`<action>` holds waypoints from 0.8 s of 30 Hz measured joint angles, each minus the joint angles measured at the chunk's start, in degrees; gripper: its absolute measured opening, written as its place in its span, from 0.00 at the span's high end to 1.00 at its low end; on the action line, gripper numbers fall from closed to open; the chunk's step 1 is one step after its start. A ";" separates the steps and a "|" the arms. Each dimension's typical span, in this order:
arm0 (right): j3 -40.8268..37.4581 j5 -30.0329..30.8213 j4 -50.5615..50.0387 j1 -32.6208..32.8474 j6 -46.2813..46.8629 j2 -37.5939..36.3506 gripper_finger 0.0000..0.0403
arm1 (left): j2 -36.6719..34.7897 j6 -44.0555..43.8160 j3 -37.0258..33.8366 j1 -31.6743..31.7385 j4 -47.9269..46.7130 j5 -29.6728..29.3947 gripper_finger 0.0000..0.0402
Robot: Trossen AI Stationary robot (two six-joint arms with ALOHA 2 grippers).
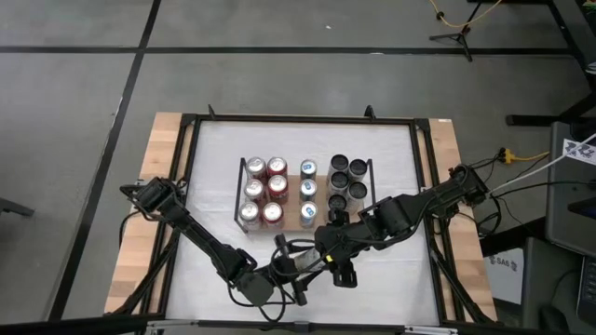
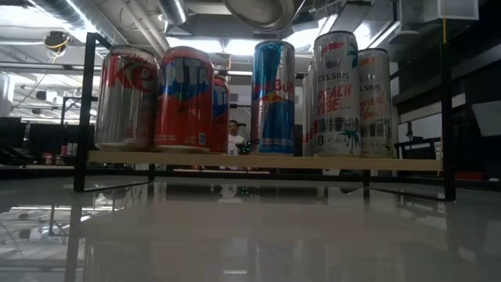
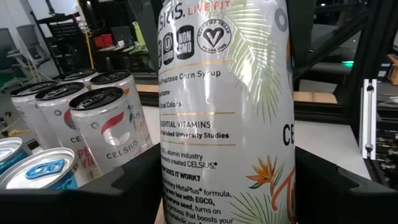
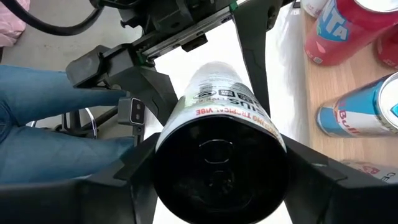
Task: Place canned beverage on shelf
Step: Put the white-yellow soda can on the shelf aligned with the other white-yellow soda can
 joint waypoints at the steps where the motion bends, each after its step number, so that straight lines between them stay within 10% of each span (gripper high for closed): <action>1: 0.00 0.00 0.00 0.00 0.00 0.00 0.38 | 0.00 -0.02 0.00 0.01 -0.01 0.00 0.33; 24: 0.00 -0.92 -5.92 -0.15 -0.07 0.11 0.38 | -0.20 -0.30 0.09 1.77 0.02 4.17 0.16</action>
